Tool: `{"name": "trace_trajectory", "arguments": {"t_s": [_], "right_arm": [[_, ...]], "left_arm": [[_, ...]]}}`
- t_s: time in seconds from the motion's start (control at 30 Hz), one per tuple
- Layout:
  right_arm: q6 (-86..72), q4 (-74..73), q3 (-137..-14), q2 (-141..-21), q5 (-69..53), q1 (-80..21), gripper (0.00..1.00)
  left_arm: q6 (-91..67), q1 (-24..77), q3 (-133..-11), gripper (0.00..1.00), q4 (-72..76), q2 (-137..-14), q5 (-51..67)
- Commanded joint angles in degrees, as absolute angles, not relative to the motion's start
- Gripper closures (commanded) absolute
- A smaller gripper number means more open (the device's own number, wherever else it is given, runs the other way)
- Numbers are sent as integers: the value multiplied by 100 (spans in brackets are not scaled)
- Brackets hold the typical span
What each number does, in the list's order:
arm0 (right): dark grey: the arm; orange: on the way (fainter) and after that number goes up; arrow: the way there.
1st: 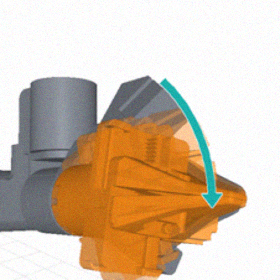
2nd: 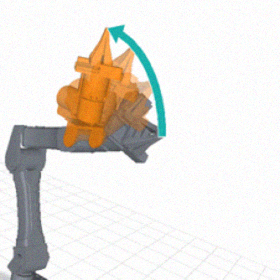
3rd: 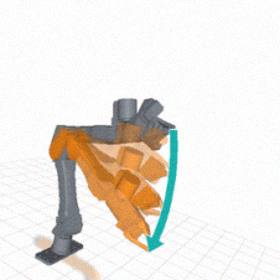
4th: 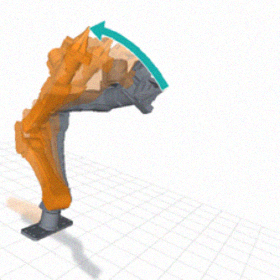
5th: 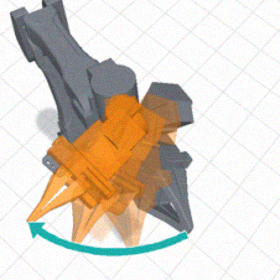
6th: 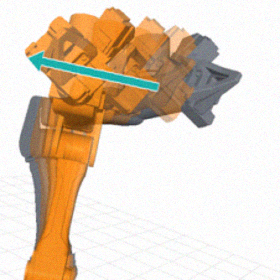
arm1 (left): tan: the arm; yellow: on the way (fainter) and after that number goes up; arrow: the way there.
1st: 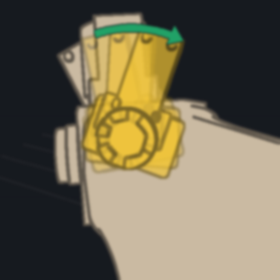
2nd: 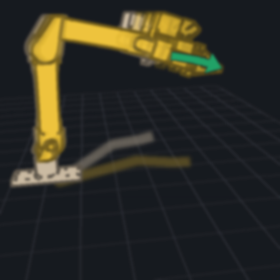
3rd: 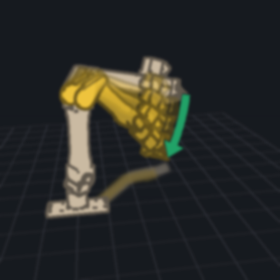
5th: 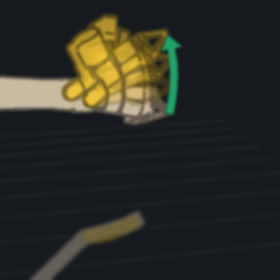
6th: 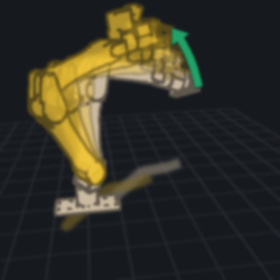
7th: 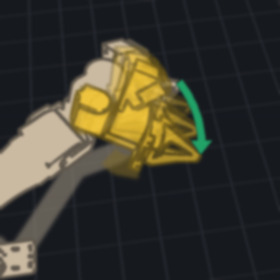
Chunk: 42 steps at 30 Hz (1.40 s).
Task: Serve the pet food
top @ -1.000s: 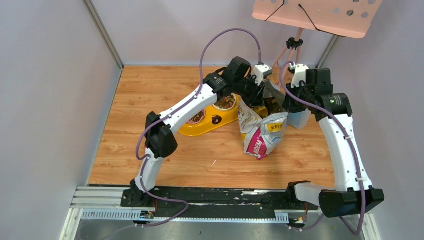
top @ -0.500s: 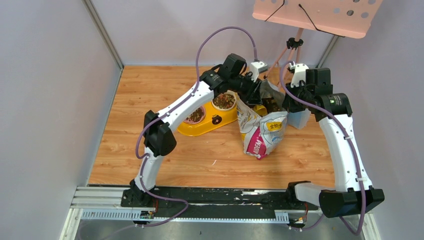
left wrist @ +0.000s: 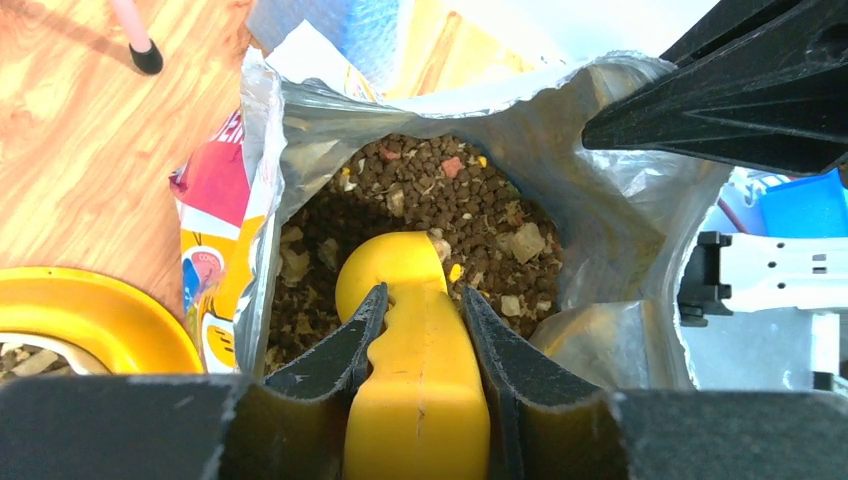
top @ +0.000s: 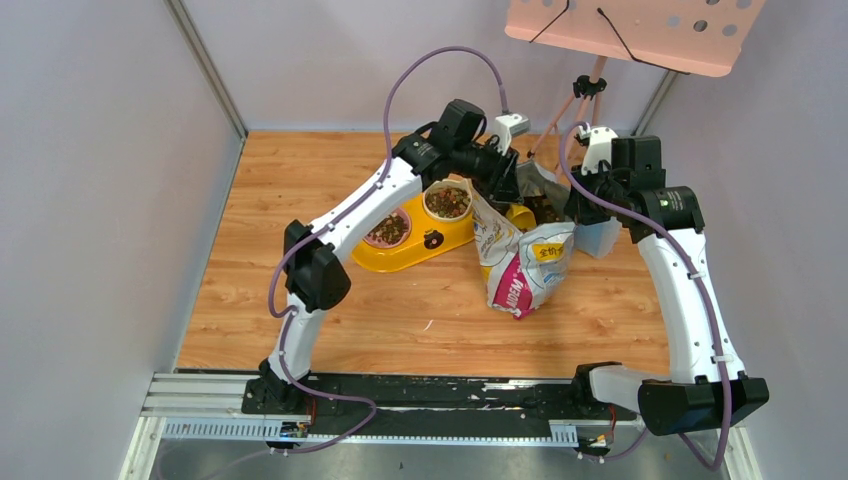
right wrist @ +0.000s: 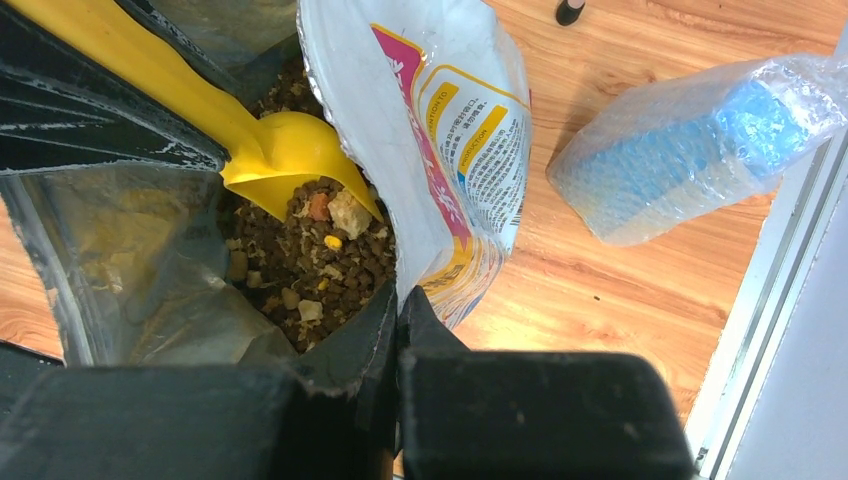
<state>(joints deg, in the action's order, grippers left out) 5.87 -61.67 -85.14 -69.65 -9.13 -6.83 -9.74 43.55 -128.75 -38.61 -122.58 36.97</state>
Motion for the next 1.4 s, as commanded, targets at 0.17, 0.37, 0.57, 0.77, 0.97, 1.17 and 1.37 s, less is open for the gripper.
{"name": "trace_trajectory", "arguments": {"t_s": [0.17,0.37,0.57,0.77,0.97,1.17,1.37], "right_arm": [[563,-5748,-8572,-6768,-949,-706,100],[571,-5766,-8551,-6741,-898,-710,100],[571,-5760,-8572,-6767,-890,-710,100],[571,-5765,-8590,-6793,-896,-710,100],[571,-5761,-8584,-6801,-894,-712,100],[580,-5770,-8629,-6836,-850,-711,100],[664,-5867,-8772,-6951,-684,-704,100]], "left_arm": [[-2573,3913,-12655,100,-2978,-11705,4938],[-2746,3800,-12607,100,-2877,-11644,4990],[-2781,3743,-12688,100,-2822,-11588,5055],[-2803,3680,-12677,100,-2810,-11539,5088],[-2879,3534,-12696,100,-2834,-11503,5000],[-3507,3288,-12401,100,-2679,-11459,4763],[-5159,3108,-11613,100,-1801,-11358,4869]]}}
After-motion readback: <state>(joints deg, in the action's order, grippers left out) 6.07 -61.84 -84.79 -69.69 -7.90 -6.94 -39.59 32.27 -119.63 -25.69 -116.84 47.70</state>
